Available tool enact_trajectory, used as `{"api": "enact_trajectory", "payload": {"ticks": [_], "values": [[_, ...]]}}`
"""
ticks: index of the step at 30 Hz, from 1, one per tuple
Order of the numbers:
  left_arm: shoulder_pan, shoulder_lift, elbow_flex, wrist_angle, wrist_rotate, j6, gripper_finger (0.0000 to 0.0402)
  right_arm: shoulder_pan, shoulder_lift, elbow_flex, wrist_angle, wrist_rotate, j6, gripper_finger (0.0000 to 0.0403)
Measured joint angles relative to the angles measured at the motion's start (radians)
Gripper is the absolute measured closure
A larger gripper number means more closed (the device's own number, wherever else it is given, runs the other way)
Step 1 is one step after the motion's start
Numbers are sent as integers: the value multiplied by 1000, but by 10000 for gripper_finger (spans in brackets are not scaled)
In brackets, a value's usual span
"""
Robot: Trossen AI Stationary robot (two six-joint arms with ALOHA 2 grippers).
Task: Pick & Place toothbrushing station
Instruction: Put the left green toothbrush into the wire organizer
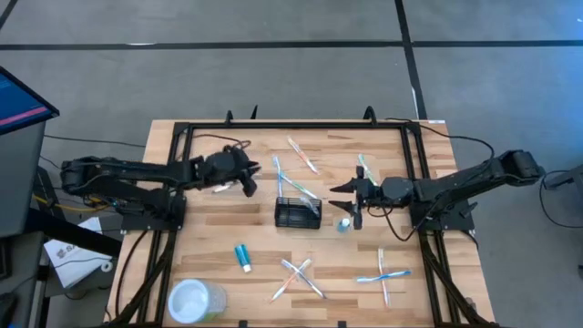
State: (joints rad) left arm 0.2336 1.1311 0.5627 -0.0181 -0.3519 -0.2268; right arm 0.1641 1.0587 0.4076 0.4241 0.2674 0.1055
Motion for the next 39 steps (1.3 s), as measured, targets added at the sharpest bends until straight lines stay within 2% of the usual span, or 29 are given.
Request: {"api": "enact_trajectory", "payload": {"ticks": [4,15,26,39], "values": [[93,-32,14,-168,38,-41,329,3,11,0,1,0,-7,232],[273,7,15,-282,182,-17,329,-9,10,0,1,0,-8,237],[348,117,15,-305,236,19,329,-9,10,0,2,0,-11,238],[391,194,15,-307,229,111,329,-9,10,0,3,0,-17,241]]}}
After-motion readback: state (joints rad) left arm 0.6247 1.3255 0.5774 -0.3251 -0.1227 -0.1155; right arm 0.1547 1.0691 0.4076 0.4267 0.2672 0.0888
